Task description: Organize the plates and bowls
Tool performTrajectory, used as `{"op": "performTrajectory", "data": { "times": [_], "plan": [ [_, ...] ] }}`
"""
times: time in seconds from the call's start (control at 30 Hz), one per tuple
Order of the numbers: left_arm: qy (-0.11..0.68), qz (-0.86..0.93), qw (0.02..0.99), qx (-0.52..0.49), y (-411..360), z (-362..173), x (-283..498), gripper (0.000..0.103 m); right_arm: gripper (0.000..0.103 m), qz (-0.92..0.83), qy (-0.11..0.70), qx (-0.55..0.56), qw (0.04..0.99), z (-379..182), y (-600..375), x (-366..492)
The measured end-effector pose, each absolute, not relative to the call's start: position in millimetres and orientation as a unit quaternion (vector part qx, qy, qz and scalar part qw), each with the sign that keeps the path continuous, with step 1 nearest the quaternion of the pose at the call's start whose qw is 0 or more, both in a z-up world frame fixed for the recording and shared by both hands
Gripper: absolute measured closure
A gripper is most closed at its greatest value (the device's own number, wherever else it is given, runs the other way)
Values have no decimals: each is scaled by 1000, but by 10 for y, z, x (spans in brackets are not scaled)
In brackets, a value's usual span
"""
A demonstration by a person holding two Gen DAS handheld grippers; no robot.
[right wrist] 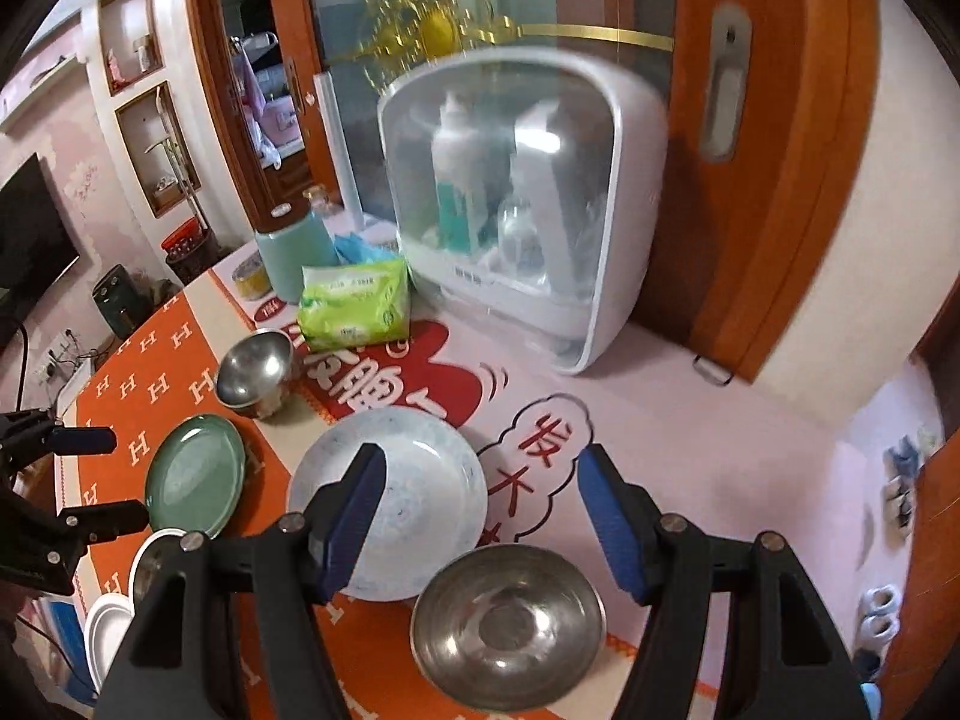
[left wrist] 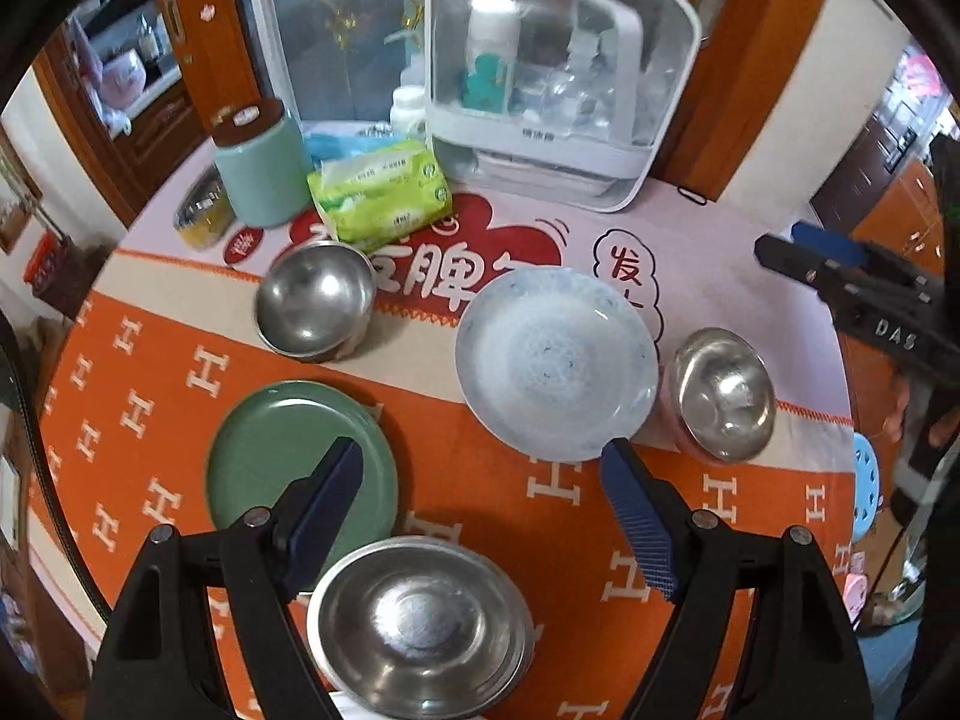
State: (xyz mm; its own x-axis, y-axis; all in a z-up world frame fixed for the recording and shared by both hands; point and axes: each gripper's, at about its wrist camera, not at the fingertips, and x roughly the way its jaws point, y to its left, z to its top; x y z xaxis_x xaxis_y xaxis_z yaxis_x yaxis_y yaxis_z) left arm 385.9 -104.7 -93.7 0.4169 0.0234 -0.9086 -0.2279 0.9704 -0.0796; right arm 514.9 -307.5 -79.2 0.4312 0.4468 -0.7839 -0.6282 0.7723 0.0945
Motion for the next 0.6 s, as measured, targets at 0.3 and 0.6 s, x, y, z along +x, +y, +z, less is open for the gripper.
{"op": "performTrajectory", "data": {
  "times": [0.3, 0.6],
  "plan": [
    [557, 75, 813, -152, -954, -1621, 4191, 23, 36, 360, 492, -89, 788, -1504, -2944, 5488],
    [585, 80, 783, -197, -882, -2146, 4316, 23, 36, 388, 548, -75, 737, -1933, -2798, 5644]
  ]
}}
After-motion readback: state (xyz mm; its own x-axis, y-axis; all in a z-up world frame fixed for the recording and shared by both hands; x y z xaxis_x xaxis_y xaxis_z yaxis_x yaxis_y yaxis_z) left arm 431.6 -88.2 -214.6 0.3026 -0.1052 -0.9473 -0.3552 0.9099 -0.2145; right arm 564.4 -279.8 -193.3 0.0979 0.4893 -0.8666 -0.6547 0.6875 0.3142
